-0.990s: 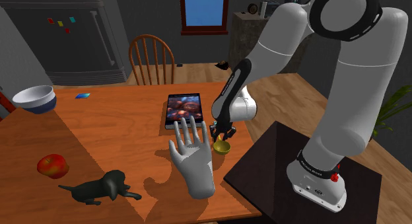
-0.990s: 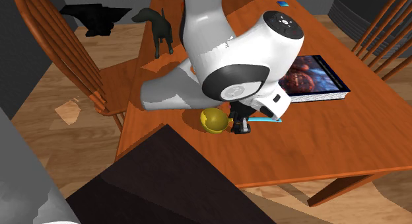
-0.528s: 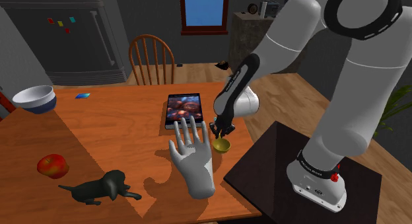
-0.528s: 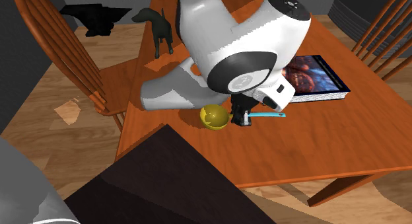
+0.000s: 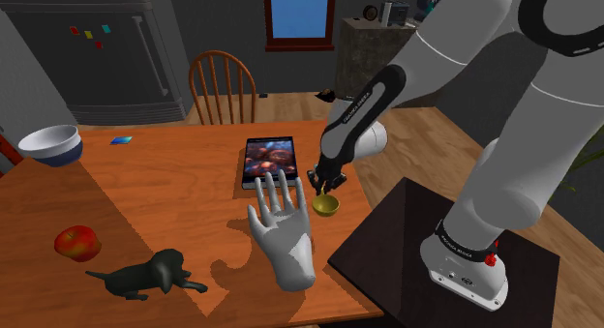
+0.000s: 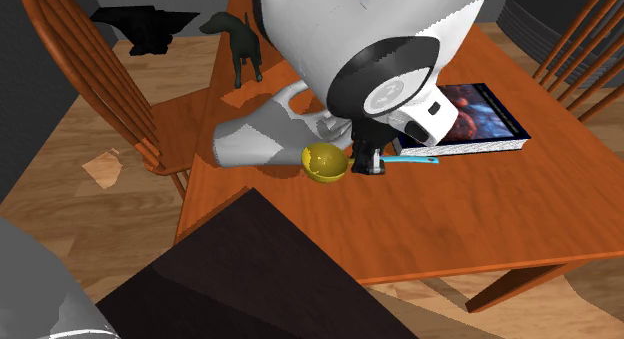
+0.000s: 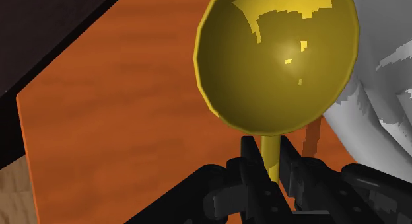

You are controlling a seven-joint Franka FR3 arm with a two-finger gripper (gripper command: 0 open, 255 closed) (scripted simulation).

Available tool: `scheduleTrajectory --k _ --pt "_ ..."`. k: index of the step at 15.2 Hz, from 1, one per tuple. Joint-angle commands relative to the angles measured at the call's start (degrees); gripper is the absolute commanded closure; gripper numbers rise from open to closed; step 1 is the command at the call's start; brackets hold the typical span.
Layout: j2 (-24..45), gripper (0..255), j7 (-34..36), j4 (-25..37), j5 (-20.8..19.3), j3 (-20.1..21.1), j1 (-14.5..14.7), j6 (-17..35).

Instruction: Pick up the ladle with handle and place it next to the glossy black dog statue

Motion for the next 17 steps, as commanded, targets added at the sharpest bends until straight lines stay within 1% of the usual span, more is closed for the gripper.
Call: scheduleTrajectory --k 1,8,17 --pt "-2.35 255 1.63 -0.34 -1.9 -0.28 -0.24 -2.0" --pt "-9.04 255 5.72 -0.28 -6.29 -0.3 -1.34 -8.59" --pt "-16.46 255 9.09 1.18 -9.69 -0.18 -2.6 -17.33"
